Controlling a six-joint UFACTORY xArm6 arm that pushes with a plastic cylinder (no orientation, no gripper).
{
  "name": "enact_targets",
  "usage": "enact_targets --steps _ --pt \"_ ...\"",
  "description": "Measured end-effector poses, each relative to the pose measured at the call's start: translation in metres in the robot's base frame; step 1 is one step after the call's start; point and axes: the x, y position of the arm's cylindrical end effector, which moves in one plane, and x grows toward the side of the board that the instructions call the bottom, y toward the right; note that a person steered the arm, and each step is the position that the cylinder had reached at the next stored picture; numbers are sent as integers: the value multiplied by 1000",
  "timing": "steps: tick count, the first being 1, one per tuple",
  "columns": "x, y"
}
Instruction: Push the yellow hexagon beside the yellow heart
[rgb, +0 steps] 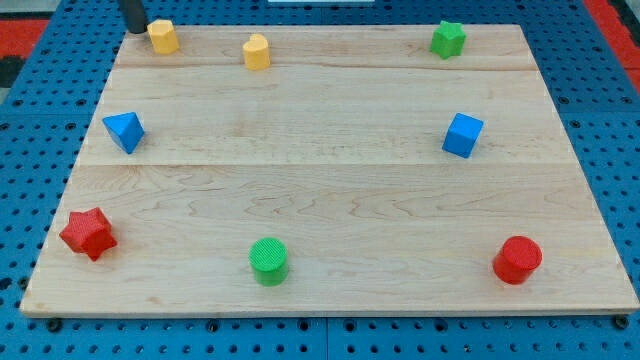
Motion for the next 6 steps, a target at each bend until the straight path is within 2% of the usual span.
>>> enact_targets --steps 1,2,3,4,5,6 --pt "53 88" --pt "62 118" --pt "89 38" --pt "127 24" --pt "137 89" --pt "124 99"
